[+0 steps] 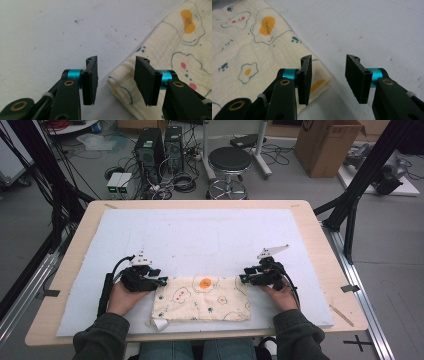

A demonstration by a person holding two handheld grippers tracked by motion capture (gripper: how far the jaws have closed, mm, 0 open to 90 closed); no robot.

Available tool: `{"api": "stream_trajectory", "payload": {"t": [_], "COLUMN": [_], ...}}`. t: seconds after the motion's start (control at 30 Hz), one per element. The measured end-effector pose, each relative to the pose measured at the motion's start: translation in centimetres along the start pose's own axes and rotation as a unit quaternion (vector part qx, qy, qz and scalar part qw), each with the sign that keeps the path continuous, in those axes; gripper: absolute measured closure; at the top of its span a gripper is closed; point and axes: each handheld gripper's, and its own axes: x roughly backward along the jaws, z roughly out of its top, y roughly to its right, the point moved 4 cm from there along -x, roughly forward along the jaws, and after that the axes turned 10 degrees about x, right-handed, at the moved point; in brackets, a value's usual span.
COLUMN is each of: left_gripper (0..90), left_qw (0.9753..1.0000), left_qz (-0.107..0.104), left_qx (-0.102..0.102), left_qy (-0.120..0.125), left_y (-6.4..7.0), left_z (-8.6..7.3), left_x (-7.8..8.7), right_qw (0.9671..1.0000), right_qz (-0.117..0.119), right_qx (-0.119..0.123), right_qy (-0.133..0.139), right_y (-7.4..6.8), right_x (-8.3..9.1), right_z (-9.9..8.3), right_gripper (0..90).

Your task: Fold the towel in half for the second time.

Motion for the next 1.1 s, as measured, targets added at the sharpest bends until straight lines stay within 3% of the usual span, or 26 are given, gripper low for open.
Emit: {"api": "stream_trajectory", "payload": {"t": [0.27,0.47,0.57,0.7,0.87,1.1], "left_gripper": [59.7,64.8,69.3,81.7,84.8,85.4], "left_qw": [0.9998,0.9998,0.9998,0.9998,0.9998,1.0], "left_qz": [-0.004,0.003,0.006,0.0,0.0,0.002], "left_qx": [0.005,0.009,0.01,-0.002,-0.001,-0.004], "left_qy": [-0.017,-0.017,-0.016,-0.02,-0.019,-0.002], "left_y": [0.0,-0.1,0.1,0.6,0.8,0.8], "left_z": [-0.3,-0.3,-0.3,-0.3,-0.3,-0.1], "left_x": [-0.4,-0.4,-0.4,-0.5,-0.4,0.0], "right_qw": [0.9999,0.9992,0.999,0.9986,0.9984,0.9989], "right_qz": [0.003,-0.003,-0.006,-0.008,-0.002,0.01], "right_qx": [0.007,0.028,0.031,0.039,0.043,0.035], "right_qy": [-0.011,-0.029,-0.032,-0.036,-0.036,-0.029], "right_y": [-0.5,-0.9,-1.1,-1.4,-1.6,-1.6], "right_x": [-0.3,-0.7,-0.8,-0.8,-0.8,-0.6], "right_z": [-0.2,-0.2,-0.1,-0.1,-0.1,-0.1], "right_gripper": [60.0,64.5,66.6,73.8,80.5,82.0]}}
